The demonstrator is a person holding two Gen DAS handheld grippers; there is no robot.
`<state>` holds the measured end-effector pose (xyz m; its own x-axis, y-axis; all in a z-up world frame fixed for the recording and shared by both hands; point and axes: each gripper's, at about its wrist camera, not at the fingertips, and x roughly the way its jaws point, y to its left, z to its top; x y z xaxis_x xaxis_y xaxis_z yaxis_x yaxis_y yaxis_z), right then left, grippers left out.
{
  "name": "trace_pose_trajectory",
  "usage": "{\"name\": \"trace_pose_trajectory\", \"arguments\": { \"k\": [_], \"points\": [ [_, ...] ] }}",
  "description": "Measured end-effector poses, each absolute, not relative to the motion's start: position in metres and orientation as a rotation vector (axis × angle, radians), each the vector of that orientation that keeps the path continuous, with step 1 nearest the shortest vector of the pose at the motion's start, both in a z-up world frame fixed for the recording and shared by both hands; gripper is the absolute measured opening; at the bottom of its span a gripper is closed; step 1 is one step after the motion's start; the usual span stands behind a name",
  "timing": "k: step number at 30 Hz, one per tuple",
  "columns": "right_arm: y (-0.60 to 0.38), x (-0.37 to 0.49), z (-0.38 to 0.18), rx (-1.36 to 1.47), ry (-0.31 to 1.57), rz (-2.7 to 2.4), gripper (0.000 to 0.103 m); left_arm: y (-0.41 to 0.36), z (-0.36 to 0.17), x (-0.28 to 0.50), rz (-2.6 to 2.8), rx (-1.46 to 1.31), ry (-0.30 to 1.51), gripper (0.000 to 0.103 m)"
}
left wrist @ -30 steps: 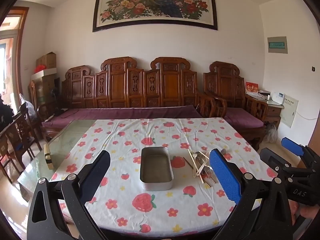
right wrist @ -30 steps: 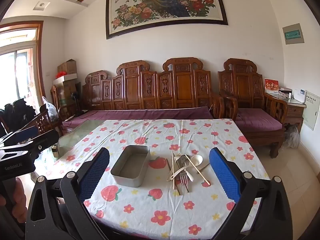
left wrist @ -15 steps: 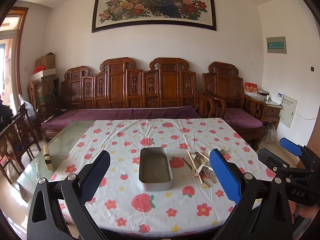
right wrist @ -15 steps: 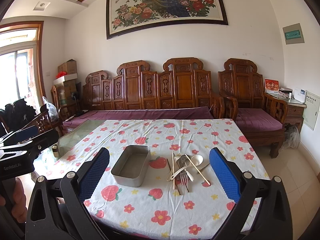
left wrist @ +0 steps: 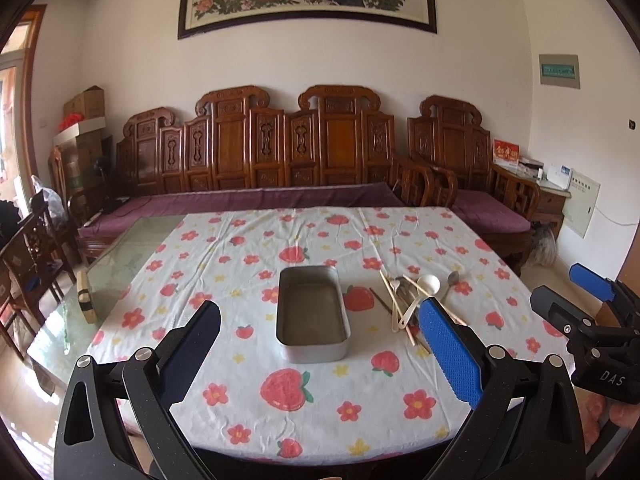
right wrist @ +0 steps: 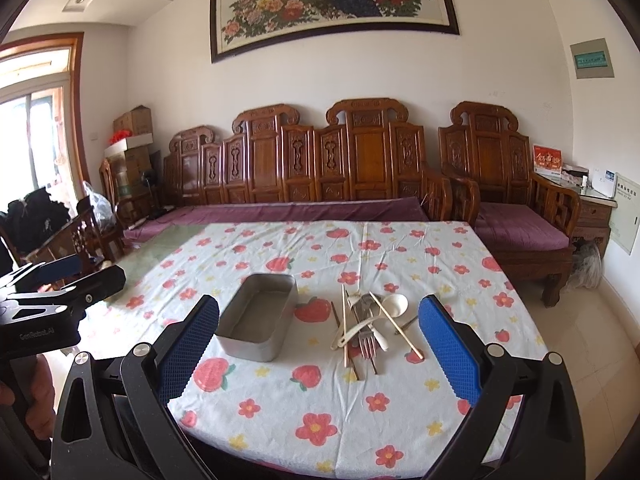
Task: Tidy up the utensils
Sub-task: 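Grasp a wooden chopstick from the pile with the right gripper while the left gripper approaches the pile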
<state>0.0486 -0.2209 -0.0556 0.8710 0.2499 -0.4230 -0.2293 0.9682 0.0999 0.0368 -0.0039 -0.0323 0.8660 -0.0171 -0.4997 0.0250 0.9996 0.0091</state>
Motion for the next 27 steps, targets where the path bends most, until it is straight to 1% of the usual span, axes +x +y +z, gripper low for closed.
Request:
{"name": "trace_pose_trajectory", "arguments": {
  "k": [11, 13, 17, 21, 26, 27],
  "points": [
    [-0.23, 0.082, -0.088, 0.03, 0.509, 0.283, 0.1, -0.01, -0.071, 0.068, -0.042, 0.041, 0.616, 0.096],
    [-0.231, 0.09, -0.094, 0.019, 0.524, 0.284, 0.097, -0.01, -0.077, 0.073, -0.047, 0.046, 0.629, 0.096],
    [-0.238, 0.105, -0.1, 0.012, 0.554, 0.301, 0.094, -0.01, -0.087, 0.083, -0.067, 0.041, 0.652, 0.096],
    [-0.245, 0.125, -0.111, -0.012, 0.589, 0.308, 0.087, -0.013, -0.095, 0.094, -0.105, 0.032, 0.66, 0.096],
    [-0.255, 0.162, -0.137, -0.064, 0.663, 0.305, 0.077, -0.022, -0.105, 0.11, -0.158, 0.038, 0.67, 0.096],
    [-0.258, 0.172, -0.145, -0.077, 0.684, 0.303, 0.074, -0.024, -0.107, 0.114, -0.171, 0.039, 0.673, 0.096]
  ]
}}
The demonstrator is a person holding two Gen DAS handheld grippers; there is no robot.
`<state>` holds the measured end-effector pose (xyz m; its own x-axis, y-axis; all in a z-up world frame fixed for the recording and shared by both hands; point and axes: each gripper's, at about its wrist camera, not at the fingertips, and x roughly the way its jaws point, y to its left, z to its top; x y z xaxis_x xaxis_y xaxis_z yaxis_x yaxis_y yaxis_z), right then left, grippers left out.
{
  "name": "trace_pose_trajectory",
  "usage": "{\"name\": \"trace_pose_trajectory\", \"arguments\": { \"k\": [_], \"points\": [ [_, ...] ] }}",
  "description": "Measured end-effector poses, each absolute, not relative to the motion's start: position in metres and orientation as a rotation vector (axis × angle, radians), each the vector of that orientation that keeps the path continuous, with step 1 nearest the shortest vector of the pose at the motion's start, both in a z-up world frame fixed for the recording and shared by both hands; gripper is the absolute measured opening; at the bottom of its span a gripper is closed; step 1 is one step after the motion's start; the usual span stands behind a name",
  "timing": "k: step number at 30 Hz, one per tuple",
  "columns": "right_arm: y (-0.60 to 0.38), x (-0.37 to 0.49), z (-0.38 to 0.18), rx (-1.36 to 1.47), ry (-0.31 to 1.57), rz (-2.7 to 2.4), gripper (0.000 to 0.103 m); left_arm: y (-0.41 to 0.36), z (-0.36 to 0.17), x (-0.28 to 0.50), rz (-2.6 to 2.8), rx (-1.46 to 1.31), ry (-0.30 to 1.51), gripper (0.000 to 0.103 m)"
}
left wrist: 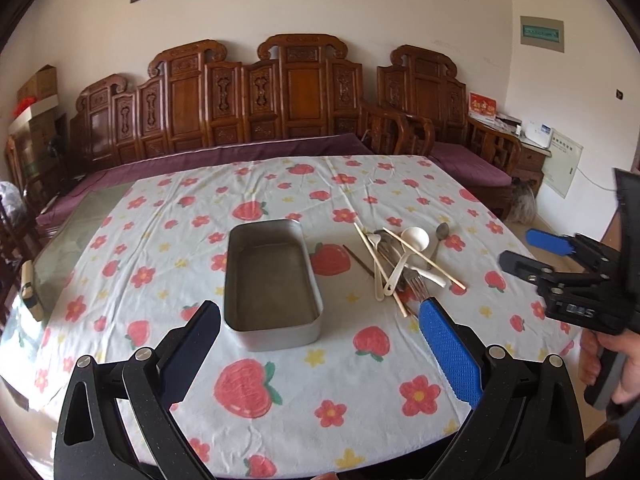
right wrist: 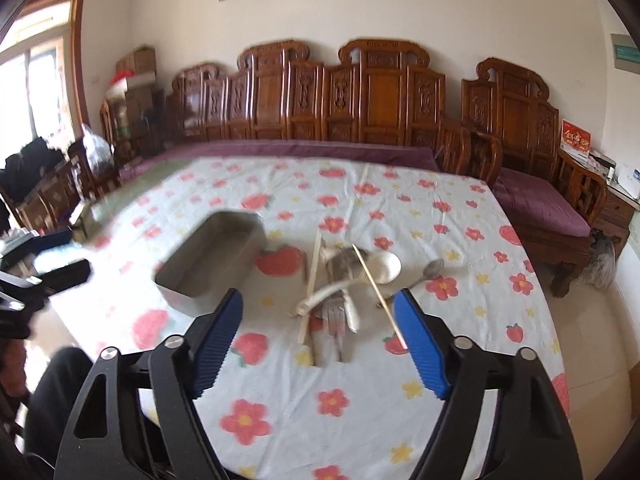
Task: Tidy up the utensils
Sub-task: 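Grasp a wooden chopstick from the pile with the right gripper while the left gripper approaches the pile, then grasp the white plastic ladle handle with the left gripper and lift it while the right gripper holds the chopstick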
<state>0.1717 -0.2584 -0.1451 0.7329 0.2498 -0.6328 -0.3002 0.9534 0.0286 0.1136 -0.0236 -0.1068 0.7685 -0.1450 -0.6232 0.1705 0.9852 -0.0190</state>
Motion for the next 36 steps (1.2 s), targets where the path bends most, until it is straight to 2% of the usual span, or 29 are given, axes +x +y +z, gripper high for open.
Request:
{"name": "trace_pose_trajectory", "arguments": {
  "k": [6, 8, 13, 17, 23, 27, 36],
  "points": [
    [-0.278, 0.225, -0.199, -0.087, 0.821, 0.299, 0.052, -0.038, -0.124, 0.13, -0.236, 0.063, 0.698, 0.096],
    [-0.283, 0.238, -0.212, -0.08, 0.844, 0.305, 0.052, -0.041, -0.13, 0.135, -0.253, 0.069, 0.708, 0.096],
    [-0.286, 0.273, -0.241, -0.077, 0.908, 0.354, 0.041, -0.052, -0.142, 0.148, -0.283, 0.112, 0.732, 0.096],
    [-0.284, 0.296, -0.257, -0.124, 0.956, 0.343, 0.04, -0.063, -0.151, 0.16, -0.311, 0.137, 0.749, 0.096],
    [-0.291, 0.315, -0.28, -0.126, 1.019, 0.35, 0.032, -0.081, -0.161, 0.179, -0.357, 0.167, 0.789, 0.096],
    [-0.295, 0.313, -0.289, -0.121, 1.029, 0.364, 0.008, -0.093, -0.165, 0.194, -0.376, 0.182, 0.817, 0.096],
    [-0.308, 0.297, -0.287, -0.071, 1.025, 0.372, 0.006, -0.123, -0.181, 0.235, -0.393, 0.198, 0.885, 0.096]
  ]
}}
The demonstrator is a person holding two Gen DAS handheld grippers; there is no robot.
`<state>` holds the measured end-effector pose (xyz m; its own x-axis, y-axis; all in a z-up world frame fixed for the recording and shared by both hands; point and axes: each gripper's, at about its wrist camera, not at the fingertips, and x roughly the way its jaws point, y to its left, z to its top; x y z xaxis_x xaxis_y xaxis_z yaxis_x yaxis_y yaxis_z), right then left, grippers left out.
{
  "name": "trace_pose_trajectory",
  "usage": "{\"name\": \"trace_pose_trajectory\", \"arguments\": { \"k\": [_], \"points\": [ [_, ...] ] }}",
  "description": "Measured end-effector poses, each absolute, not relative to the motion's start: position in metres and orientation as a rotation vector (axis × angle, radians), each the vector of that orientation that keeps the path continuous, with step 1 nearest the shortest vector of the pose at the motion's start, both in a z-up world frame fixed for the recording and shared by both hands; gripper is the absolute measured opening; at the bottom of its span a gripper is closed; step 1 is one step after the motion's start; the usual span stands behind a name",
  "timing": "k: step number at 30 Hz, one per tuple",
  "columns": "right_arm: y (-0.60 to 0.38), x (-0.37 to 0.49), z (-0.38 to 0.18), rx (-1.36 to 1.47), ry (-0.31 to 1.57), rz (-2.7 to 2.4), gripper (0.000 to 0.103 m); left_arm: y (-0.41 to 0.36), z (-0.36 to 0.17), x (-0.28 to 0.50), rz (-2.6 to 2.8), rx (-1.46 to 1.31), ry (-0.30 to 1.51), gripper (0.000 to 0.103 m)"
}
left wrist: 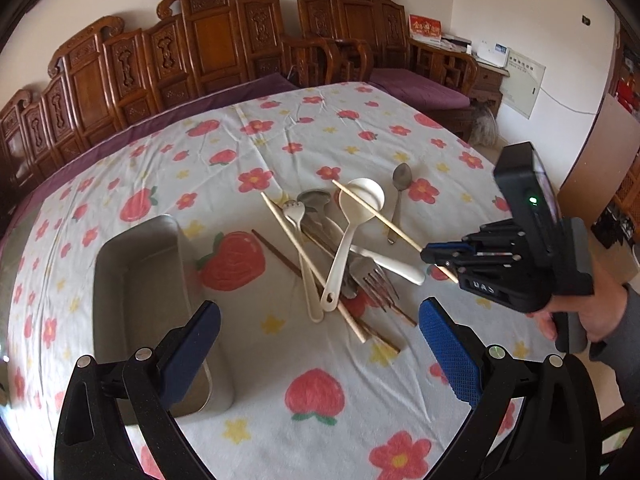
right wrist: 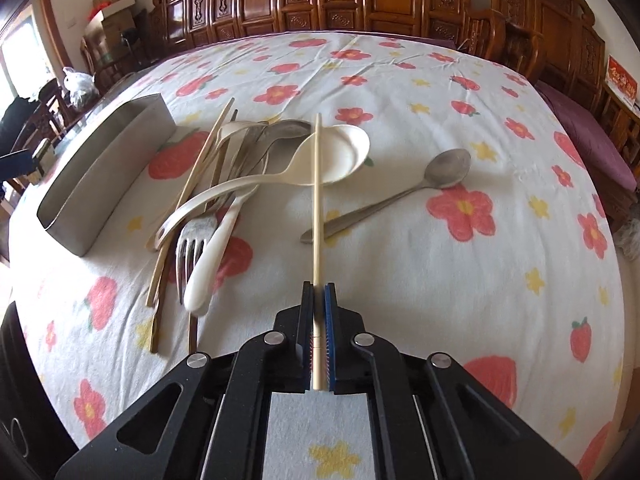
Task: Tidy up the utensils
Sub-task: 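Grasp the white plastic ladle handle with the left gripper and lift it while the right gripper holds the chopstick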
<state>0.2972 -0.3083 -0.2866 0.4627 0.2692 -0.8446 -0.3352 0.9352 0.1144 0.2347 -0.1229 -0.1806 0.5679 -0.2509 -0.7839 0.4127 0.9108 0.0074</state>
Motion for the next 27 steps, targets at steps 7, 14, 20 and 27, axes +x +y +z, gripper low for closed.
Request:
{"name": "trace_pose_trajectory", "arguments": {
  "k": [7, 14, 20, 27],
  "points": [
    [-0.321, 0.29, -0.279, -0.074, 1.013, 0.346, 0.006, -0.148, -0.208, 0.27, -0.399, 0.245, 0.968, 0.075],
    [-0.336, 0.29, -0.277, -0.051, 0.994, 0.332, 0.006, -0.158, -0.227, 0.309, -0.401, 0.219, 1.049, 0.06],
    [-0.341, 0.292, -0.281, -0.063, 1.001, 0.321, 0.006, -0.181, -0.237, 0.33, -0.45, 0.245, 1.104, 0.03],
    [-0.343, 0.292, -0.292, -0.043, 1.019, 0.323, 0.006, -0.205, -0.244, 0.343, -0.443, 0.328, 1.128, 0.029]
  ]
}}
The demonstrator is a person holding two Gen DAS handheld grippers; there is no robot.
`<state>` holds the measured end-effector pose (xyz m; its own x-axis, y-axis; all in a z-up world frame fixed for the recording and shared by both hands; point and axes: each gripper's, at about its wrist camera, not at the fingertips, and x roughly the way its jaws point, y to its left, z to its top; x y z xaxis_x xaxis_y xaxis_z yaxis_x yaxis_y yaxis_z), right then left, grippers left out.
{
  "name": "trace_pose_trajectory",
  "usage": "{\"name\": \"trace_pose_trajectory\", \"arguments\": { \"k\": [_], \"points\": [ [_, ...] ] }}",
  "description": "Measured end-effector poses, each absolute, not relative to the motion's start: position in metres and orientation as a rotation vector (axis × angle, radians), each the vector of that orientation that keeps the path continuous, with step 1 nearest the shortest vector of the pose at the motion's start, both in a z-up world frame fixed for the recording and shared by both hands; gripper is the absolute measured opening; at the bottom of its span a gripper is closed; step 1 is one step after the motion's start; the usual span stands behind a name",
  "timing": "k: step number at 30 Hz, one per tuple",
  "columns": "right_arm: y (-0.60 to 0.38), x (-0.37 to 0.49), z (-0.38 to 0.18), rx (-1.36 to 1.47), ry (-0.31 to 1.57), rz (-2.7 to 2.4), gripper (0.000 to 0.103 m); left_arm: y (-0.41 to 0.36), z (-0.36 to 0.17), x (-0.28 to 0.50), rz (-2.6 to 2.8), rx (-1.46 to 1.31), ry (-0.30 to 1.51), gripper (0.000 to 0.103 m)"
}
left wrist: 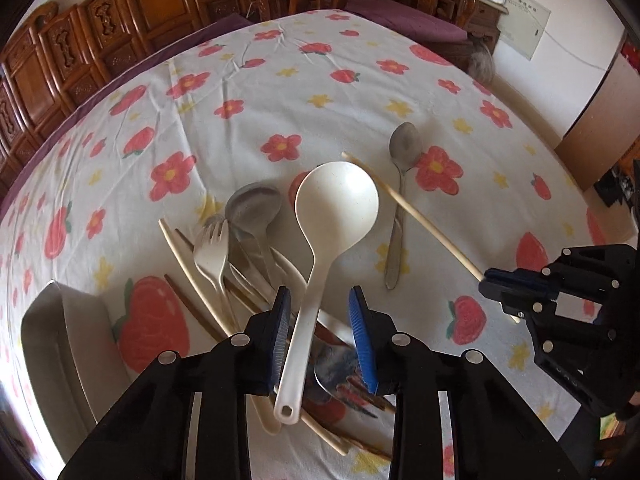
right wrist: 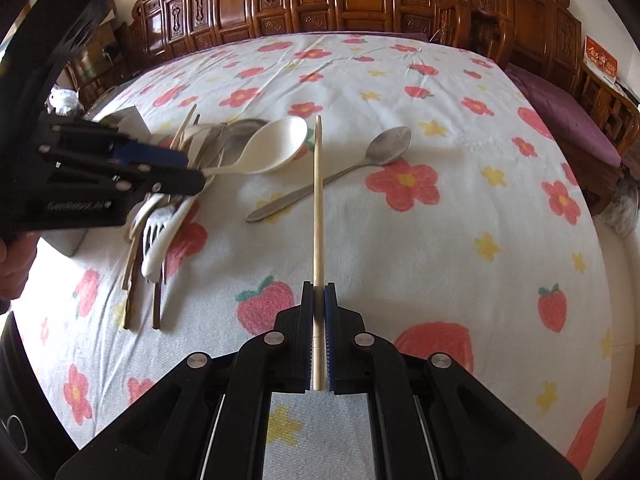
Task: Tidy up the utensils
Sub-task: 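Grasp the white plastic ladle handle with the left gripper and lift it while the right gripper holds the chopstick, then lower the ladle into the metal tray and open the left gripper while the right gripper carries the chopstick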
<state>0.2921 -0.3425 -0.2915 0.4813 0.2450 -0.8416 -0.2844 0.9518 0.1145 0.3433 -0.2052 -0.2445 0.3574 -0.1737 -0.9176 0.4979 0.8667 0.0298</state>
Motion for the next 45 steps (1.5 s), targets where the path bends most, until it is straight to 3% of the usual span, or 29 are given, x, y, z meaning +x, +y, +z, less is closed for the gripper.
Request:
{"name": "trace_pose_trajectory", "arguments": {
  "k": [6, 11, 16, 20, 24, 45],
  "points": [
    [-0.345, 0.293, -0.291, -0.016, 1.02, 0.326, 0.006, -0.217, -0.257, 0.342, -0.404, 0.441, 1.127, 0.029],
    [-0.344, 0.295, -0.291, -0.021, 1.018, 0.326, 0.008, -0.216, -0.255, 0.341, -0.394, 0.428, 1.108, 0.009],
    [-0.34, 0.294, -0.292, -0.023, 1.004, 0.331, 0.02, -0.212, -0.244, 0.338, -0.391, 0.375, 1.085, 0.008],
    [-0.339, 0.293, -0.292, -0.032, 0.985, 0.324, 0.02, -0.209, -0.231, 0.333, -0.395, 0.338, 1.052, 0.008],
    [-0.338, 0.293, -0.292, -0.076, 0.975, 0.291, 0.006, -0.204, -0.217, 0.326, -0.398, 0.301, 1.029, 0.008],
    [-0.311, 0.286, -0.226, -0.021, 0.874, 0.357, 0.006, -0.082, -0.164, 0.309, -0.245, 0.189, 0.964, 0.008]
  ]
}}
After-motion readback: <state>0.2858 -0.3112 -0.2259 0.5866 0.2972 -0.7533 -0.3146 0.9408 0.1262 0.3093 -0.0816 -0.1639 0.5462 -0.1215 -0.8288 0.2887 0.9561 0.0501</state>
